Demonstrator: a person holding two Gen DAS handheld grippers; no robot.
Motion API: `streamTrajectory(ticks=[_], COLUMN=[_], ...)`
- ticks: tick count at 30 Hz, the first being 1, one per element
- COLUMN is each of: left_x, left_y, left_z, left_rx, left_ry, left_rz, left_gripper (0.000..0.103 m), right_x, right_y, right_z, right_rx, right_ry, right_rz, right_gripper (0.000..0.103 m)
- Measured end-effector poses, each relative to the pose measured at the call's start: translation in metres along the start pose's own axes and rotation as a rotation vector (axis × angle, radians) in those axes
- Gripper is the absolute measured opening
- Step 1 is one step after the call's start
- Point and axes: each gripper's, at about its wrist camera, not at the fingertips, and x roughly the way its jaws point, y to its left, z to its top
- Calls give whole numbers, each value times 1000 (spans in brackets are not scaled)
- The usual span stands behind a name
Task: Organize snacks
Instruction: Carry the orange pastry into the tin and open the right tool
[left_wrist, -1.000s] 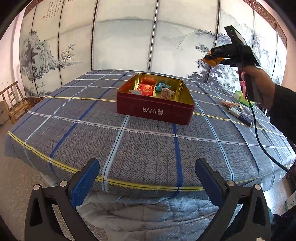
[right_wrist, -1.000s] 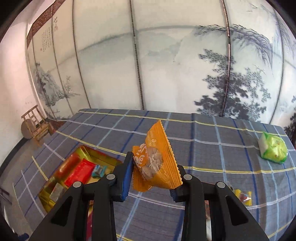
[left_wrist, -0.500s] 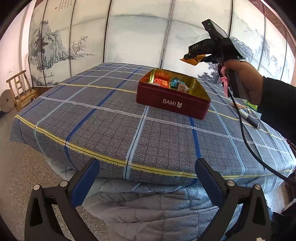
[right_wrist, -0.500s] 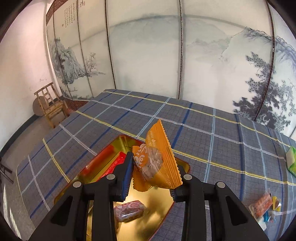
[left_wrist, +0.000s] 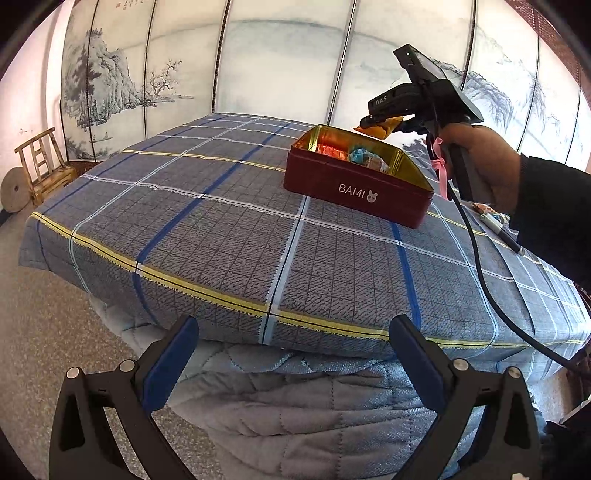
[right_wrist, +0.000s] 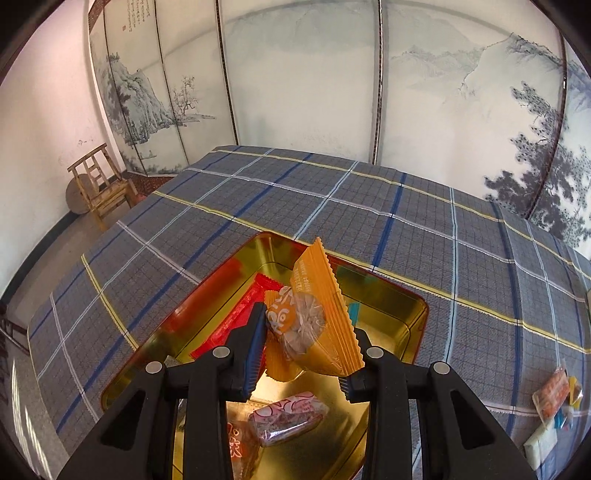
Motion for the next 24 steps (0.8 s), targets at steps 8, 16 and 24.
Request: streamTrajectory(ticks=[8, 16, 24], left_x=[1, 4, 7], left_y=[0, 0, -2], left_z=[-1, -2, -5], left_rx=[4, 3, 10], left_ry=[11, 30, 48], left_rz=[-2, -5, -9], left_gripper=[102, 102, 102], right_x=[11, 18, 18], right_y=[1, 6, 13], right_z=[-7, -14, -17], right_rx=[12, -13, -40], right_ry=[39, 62, 70], right_rz=[1, -17, -24], right_gripper=[35, 35, 35])
